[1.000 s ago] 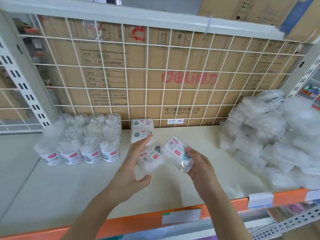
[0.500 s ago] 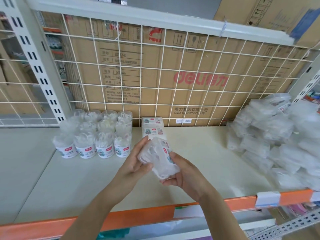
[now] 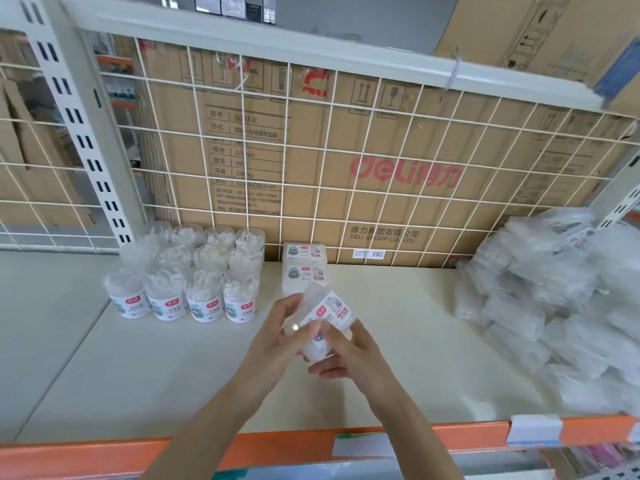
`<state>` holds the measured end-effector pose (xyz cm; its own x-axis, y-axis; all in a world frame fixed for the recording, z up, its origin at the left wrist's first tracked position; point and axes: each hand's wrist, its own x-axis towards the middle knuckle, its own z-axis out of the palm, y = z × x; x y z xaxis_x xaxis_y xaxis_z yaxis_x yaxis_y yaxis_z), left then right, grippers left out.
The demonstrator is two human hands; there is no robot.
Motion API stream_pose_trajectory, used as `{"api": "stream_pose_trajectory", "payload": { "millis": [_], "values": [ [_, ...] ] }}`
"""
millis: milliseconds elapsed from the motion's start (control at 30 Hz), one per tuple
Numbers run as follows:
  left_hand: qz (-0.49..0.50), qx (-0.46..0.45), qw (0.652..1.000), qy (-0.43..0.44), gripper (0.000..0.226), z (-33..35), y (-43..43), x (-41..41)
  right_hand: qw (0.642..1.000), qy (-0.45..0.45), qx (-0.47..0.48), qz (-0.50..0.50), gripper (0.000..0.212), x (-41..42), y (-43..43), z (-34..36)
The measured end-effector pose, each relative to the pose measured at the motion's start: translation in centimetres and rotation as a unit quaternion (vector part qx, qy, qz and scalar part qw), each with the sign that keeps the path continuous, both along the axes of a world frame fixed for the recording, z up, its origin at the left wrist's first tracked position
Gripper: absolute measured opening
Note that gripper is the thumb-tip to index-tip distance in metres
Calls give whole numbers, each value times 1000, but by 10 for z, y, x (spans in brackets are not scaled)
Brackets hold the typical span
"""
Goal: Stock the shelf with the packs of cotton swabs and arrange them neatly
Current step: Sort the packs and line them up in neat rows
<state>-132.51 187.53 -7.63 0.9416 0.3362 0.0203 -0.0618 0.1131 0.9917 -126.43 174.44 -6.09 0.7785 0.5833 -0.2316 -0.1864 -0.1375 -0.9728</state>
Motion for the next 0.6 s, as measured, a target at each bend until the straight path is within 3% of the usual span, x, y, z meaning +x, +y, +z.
{"api": "stream_pose_trajectory", "payload": {
  "millis": [133, 233, 367, 533, 600],
  "values": [
    [-10, 29, 999, 32, 62, -7, 11, 7, 999, -44, -19, 7, 55, 8, 2, -6],
    [-53, 18, 997, 47, 72, -5, 16, 4, 999, -40, 27, -4, 59, 19, -2, -8],
    [-19, 62, 993, 101, 64, -12, 21, 9, 994, -97, -30, 30, 40, 32, -5, -21],
    [33, 140, 986, 81, 36, -38, 24, 19, 967, -194, -165, 16, 43, 41, -3, -38],
    [29, 162, 984, 68, 51, -44, 23, 19, 954, -243, -173, -12, 45, 44, 1, -45]
  ]
}}
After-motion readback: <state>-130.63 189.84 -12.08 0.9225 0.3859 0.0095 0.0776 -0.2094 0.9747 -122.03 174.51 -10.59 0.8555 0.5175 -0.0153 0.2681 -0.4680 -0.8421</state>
